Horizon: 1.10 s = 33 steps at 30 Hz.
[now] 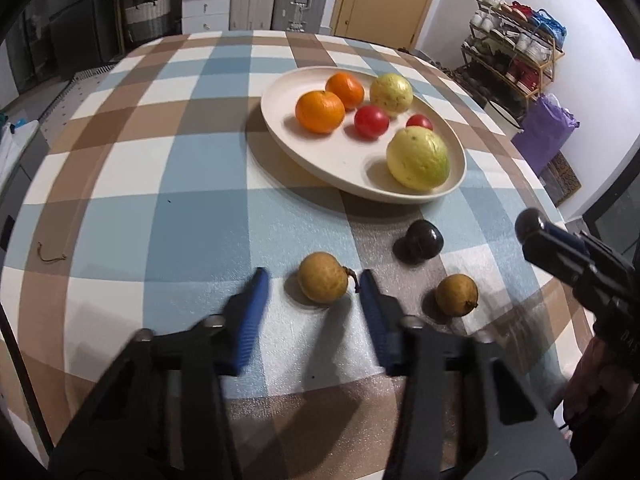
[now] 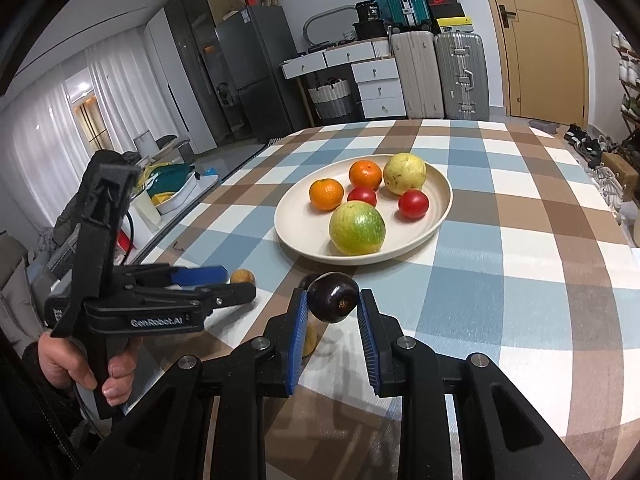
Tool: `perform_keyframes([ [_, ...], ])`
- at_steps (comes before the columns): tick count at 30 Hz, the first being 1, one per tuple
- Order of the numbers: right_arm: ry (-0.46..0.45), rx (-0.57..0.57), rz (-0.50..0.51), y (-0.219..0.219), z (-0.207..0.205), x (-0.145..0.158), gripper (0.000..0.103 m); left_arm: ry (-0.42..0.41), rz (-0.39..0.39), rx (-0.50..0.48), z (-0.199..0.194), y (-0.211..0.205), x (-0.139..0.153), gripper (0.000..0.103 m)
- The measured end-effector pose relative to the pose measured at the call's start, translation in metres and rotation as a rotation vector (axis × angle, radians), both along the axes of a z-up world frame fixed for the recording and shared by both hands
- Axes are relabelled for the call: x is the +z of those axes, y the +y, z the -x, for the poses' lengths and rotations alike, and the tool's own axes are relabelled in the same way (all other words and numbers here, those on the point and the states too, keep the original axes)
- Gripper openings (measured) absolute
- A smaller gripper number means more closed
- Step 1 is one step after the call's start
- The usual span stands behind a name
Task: Organize fruits
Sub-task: 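Close the right gripper on a dark plum while the left gripper closes on a brown pear, then lower the pear onto the plate with the left gripper while the right gripper places the plum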
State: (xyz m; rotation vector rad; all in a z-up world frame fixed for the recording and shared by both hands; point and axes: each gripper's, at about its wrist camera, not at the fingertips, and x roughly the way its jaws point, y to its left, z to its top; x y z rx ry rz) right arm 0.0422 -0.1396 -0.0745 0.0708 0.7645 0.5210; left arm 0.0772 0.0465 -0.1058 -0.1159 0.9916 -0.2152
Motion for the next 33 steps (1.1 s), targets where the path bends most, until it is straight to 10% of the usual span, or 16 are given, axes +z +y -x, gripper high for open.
perform_keyframes([
  [33, 0.009, 0.01, -0.092, -0.001, -0.077, 0.024, 0.025, -0.032, 0.098, -0.066, -0.081, -0.022, 0.048, 0.026],
])
